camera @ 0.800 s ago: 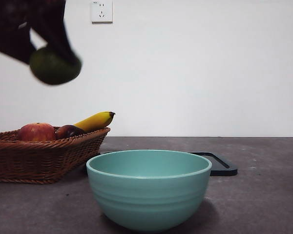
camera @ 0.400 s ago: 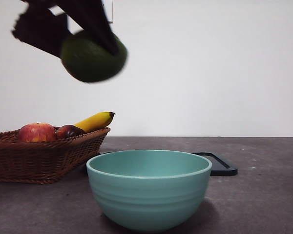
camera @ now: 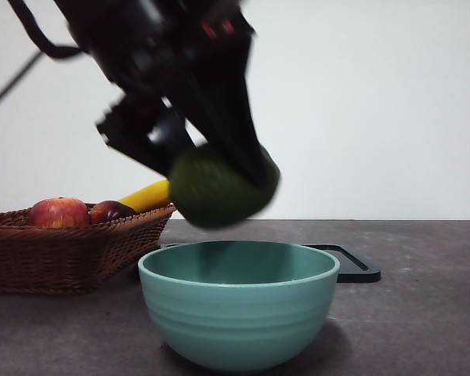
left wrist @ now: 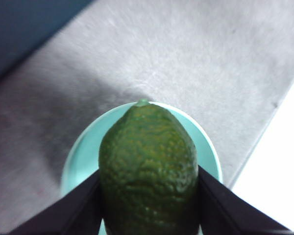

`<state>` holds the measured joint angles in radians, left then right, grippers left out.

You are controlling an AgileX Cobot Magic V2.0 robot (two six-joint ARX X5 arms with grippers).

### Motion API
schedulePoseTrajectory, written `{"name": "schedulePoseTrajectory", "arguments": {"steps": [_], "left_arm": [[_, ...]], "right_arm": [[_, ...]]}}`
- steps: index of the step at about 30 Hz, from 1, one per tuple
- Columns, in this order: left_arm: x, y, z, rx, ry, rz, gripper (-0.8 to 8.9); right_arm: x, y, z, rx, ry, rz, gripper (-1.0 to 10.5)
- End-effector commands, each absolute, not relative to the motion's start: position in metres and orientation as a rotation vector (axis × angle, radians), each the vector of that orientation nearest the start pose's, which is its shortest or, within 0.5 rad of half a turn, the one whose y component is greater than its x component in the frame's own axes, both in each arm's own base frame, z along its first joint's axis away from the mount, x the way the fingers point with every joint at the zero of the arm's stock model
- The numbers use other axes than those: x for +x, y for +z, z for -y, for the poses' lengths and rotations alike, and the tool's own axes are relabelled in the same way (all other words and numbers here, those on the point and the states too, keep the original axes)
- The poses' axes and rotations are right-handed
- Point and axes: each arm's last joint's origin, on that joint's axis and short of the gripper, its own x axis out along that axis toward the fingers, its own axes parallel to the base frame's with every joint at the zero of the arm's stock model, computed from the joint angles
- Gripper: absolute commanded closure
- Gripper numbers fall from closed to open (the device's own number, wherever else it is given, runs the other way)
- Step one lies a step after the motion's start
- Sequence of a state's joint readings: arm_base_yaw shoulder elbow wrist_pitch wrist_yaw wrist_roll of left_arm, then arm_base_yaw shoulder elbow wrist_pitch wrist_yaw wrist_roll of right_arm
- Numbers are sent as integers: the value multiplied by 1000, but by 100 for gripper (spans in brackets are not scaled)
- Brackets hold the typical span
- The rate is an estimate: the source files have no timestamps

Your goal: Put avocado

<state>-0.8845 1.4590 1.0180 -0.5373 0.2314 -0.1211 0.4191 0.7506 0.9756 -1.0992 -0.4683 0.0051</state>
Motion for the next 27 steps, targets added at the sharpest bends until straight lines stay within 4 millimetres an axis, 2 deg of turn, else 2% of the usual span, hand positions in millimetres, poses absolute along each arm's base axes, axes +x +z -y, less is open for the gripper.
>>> {"name": "schedulePoseTrajectory", "arguments": {"steps": [1, 3, 7, 11, 14, 27], "left_arm": [[181, 224, 244, 267, -979, -1050, 632], [182, 210, 251, 307, -972, -1076, 632], [181, 197, 258, 343, -965, -1104, 628], [180, 196, 259, 350, -969, -1104, 605], [180, 196, 259, 351, -967, -1107, 526], [180, 196, 258, 351, -963, -1114, 503]], "right_arm": [[98, 330, -59, 32, 830, -890, 567], [98, 330, -59, 32, 830, -890, 567], [98, 330, -59, 32, 830, -890, 567], [98, 330, -59, 32, 830, -890, 567], [98, 330, -59, 32, 830, -890, 567], [98, 330, -59, 32, 830, -889, 567]]}}
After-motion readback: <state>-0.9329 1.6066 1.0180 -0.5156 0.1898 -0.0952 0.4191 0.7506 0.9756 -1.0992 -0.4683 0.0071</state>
